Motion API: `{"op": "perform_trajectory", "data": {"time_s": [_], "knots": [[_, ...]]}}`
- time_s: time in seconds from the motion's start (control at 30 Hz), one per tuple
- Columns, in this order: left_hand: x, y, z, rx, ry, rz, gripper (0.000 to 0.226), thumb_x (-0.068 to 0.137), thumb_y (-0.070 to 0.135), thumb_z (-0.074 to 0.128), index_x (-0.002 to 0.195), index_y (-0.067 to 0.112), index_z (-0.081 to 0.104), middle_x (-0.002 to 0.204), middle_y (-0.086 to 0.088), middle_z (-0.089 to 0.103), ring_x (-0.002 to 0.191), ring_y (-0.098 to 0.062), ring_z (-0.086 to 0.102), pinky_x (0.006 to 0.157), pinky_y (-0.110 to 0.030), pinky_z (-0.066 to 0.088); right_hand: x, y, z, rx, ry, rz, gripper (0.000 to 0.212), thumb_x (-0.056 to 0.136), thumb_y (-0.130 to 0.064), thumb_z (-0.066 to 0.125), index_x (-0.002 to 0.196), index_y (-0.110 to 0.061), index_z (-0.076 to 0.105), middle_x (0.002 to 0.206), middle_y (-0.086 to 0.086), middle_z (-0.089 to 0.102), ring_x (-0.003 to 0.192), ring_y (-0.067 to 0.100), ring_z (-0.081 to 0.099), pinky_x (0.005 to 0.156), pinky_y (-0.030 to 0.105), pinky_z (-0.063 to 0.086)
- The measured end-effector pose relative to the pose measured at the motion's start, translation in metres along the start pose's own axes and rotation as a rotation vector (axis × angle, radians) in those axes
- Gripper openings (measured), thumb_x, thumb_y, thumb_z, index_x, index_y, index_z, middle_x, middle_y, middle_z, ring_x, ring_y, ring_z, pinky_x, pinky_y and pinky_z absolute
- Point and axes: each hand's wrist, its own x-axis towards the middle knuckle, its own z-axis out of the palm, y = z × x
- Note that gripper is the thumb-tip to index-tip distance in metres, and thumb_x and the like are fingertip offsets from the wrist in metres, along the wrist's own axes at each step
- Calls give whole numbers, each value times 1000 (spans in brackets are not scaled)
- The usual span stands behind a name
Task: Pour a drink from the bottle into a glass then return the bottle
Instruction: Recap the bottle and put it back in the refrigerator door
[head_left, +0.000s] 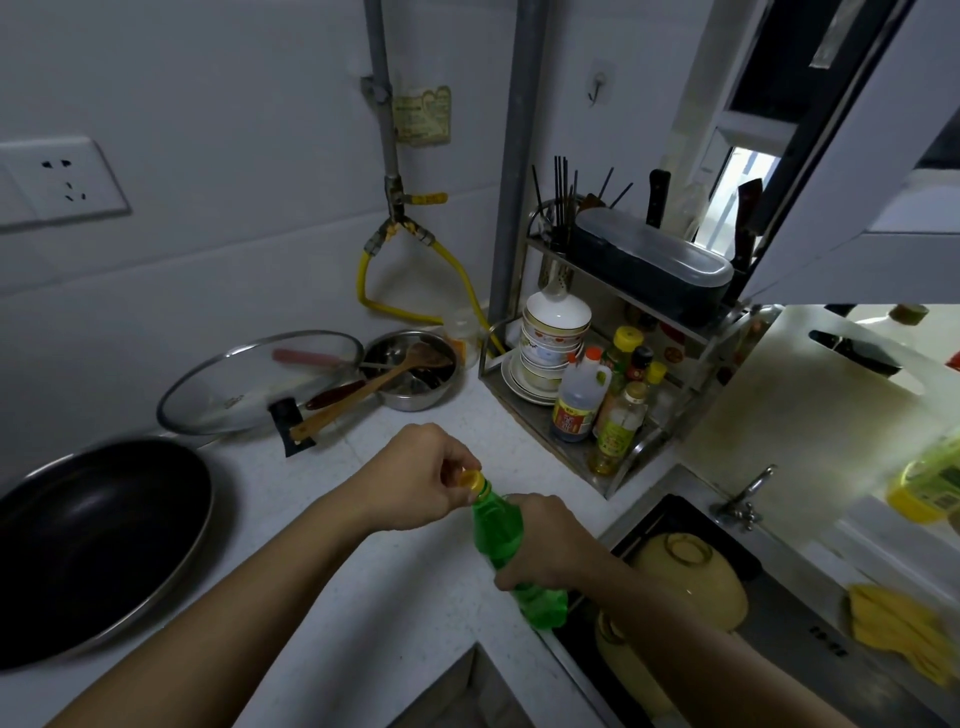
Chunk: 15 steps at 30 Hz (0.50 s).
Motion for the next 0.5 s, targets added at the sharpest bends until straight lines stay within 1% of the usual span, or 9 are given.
{"op": "perform_trajectory", "data": {"time_s": [0.07, 0.13, 0.2, 0.27, 0.3, 0.33, 0.37, 0.43, 0.5], "knots": [[0, 0, -2, 36, -35, -10, 20, 83, 23, 78, 102, 17, 78, 88, 3, 76, 75, -9, 68, 73, -30, 60, 0, -4, 1, -26, 1, 4, 68, 48, -35, 88, 108, -15, 65, 102, 1, 69, 89, 19, 65, 75, 35, 60], [0, -1, -2, 49, -54, -48, 17, 83, 26, 78, 96, 16, 79, 84, 3, 76, 73, -8, 68, 71, -30, 60, 0, -7, 2, -50, -2, 4, 68, 48, -35, 88, 108, -14, 64, 103, 2, 68, 90, 20, 65, 74, 33, 60], [1, -5, -1, 63, -62, -103, 19, 83, 33, 77, 86, 14, 80, 74, 0, 75, 65, -11, 68, 63, -30, 59, -2, -9, 3, -64, -10, 5, 59, 49, -33, 89, 98, -14, 63, 99, 2, 65, 87, 19, 63, 64, 27, 55], [1, -9, 0, 114, -80, -127, 27, 83, 39, 76, 76, 13, 78, 65, -3, 73, 58, -14, 65, 56, -32, 53, -4, -10, 5, -79, -16, 8, 46, 52, -31, 89, 81, -19, 56, 86, -3, 58, 79, 17, 58, 51, 20, 42], [0, -10, 1, 124, -91, -124, 26, 83, 39, 76, 77, 14, 78, 67, -2, 73, 59, -14, 65, 56, -31, 54, -5, -11, 6, -79, -23, 10, 45, 53, -30, 89, 74, -23, 50, 81, -5, 55, 76, 16, 57, 48, 18, 37], [-1, -11, 2, 117, -96, -106, 19, 83, 34, 77, 83, 15, 79, 74, 0, 75, 65, -11, 67, 63, -30, 57, -5, -11, 7, -75, -25, 14, 46, 54, -30, 89, 71, -24, 47, 79, -6, 54, 75, 15, 56, 48, 18, 36], [-2, -11, 3, 97, -94, -71, 14, 82, 25, 78, 93, 17, 80, 85, 2, 77, 74, -9, 69, 72, -29, 59, -5, -10, 8, -72, -20, 20, 46, 54, -30, 89, 73, -24, 48, 82, -4, 57, 76, 15, 57, 49, 18, 38], [-5, -10, 6, 51, -65, -2, 29, 81, 2, 75, 105, 18, 78, 102, 4, 76, 91, -7, 68, 85, -26, 59, -5, -11, 9, -47, -10, 24, 48, 53, -30, 89, 83, -21, 53, 91, -1, 61, 81, 16, 59, 57, 22, 44], [-7, -11, 9, -39, -13, 18, 41, 78, -12, 70, 100, 20, 79, 107, 3, 76, 98, -5, 68, 90, -25, 58, -5, -13, 8, -12, -15, 23, 52, 54, -30, 89, 91, -19, 54, 94, -1, 60, 85, 16, 58, 64, 25, 47]]}}
